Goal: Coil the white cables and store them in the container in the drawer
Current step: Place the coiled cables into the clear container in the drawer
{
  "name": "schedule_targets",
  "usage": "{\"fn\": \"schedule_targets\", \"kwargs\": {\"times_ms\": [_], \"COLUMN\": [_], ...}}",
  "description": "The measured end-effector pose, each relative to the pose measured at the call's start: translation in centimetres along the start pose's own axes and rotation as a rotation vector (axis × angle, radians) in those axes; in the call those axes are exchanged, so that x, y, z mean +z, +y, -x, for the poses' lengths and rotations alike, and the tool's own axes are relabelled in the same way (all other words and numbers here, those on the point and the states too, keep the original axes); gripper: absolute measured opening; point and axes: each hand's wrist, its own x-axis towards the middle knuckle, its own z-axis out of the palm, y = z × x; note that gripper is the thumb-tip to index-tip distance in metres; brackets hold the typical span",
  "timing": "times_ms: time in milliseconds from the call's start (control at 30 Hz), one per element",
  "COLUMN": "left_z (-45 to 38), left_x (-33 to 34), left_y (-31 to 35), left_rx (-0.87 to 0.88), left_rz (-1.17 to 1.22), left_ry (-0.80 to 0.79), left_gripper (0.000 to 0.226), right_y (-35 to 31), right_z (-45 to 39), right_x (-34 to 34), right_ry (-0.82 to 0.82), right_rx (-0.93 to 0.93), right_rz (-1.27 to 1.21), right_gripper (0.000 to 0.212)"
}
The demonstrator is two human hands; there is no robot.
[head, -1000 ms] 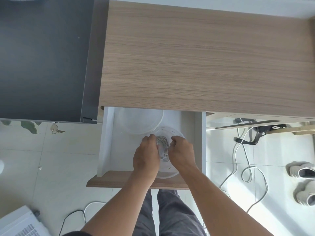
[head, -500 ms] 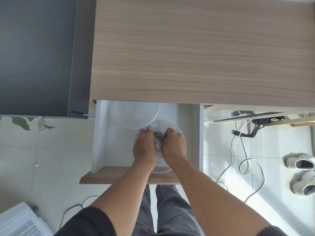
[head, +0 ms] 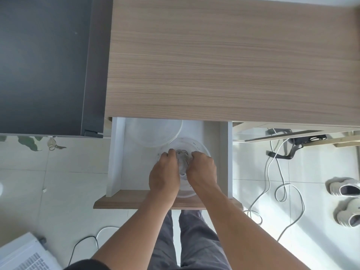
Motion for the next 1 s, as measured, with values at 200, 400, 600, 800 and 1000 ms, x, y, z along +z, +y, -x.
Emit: {"fn": "schedule_targets", "kwargs": {"times_ms": [200, 400, 600, 800, 1000], "left_z": [1.2, -0.1, -1.8, -2.2, -2.3], "left_x": [-0.4, 0.7, 1.4, 2.0, 3.0], "left_y": [-0.3, -0.4, 0.0, 0.9, 0.7], "left_rx": [0.076, 0.046, -0.049, -0.152, -0.233], "left_rz": [0.061, 0.035, 0.035, 0.150, 0.334], "left_ry": [0.051, -0.034, -0.100, -0.104, -0.050], "left_gripper": [0.014, 0.014, 0.039, 0.026, 0.018], "right_y": [0.7, 0.7, 0.2, -0.4, 0.7], "right_z": [0.1, -0.4, -0.7, -1.2, -1.4], "right_x": [-0.2, 0.1, 0.8, 2.1, 2.2], "right_ry": [0.045, 0.024, 0.019, 0.001, -0.113], "right_rx": [-0.031, -0.036, -0.039, -0.036, -0.130], "right_rz": [0.021, 0.061, 0.127, 0.172, 0.128], "right_gripper": [0.025, 0.026, 0.015, 0.024, 0.023]}}
